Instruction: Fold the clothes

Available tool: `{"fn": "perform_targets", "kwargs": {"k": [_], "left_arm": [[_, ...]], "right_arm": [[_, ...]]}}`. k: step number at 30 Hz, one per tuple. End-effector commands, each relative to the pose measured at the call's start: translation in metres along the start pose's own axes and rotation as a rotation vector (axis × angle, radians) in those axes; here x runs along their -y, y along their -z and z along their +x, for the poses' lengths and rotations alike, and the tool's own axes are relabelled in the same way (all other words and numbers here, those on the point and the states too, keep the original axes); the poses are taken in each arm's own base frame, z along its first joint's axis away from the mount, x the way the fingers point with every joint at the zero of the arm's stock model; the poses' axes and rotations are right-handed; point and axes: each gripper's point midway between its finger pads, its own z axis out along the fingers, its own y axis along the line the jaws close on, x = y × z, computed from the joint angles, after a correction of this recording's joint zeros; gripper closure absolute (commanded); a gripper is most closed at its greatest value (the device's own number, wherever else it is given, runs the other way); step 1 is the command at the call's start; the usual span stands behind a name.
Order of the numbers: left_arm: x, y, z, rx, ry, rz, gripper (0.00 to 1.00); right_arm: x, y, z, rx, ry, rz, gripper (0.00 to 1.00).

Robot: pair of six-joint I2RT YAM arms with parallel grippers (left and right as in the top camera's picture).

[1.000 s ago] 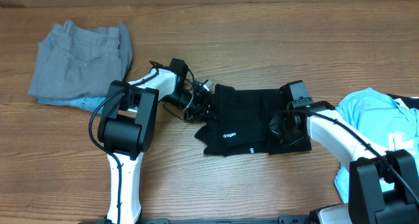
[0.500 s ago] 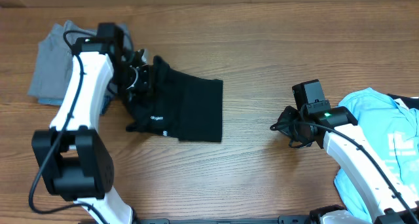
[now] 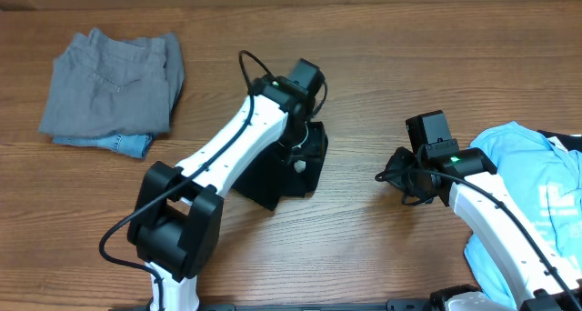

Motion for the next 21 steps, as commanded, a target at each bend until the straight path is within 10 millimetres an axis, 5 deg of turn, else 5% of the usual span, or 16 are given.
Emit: {"fn": "perform_targets", "kwargs": {"k": [1,4,9,15,18,21], "left_arm": [[-0.013,0.027,-0.02,0.049,0.069,-0.022,0.47],[-0.026,0.059,-0.031,0.063,0.051,-0.028,0.44],[-0.073,0.09,-0.05,0.103,0.071,-0.075,0.33],[-0.119,0.094,-0.051,0.073,0.085,-0.083,0.3],[-0.128,0.085,-0.047,0.046,0.035,-0.079,0.32],[-0.132,0.075,-0.039,0.007,0.0,-0.085,0.37]], "right_arm": [[-0.006,0.009,-0.009,0.031,0.022,-0.025,0.96],[-0.016,0.009,-0.005,0.009,0.103,-0.077,0.94],[-0.07,0.021,0.022,-0.095,0.319,-0.36,0.84],[-0.123,0.013,0.062,-0.121,0.506,-0.482,0.53],[-0.161,0.0,0.077,-0.096,0.599,-0.562,0.49],[-0.177,-0.026,0.084,-0.081,0.629,-0.563,0.49]]}}
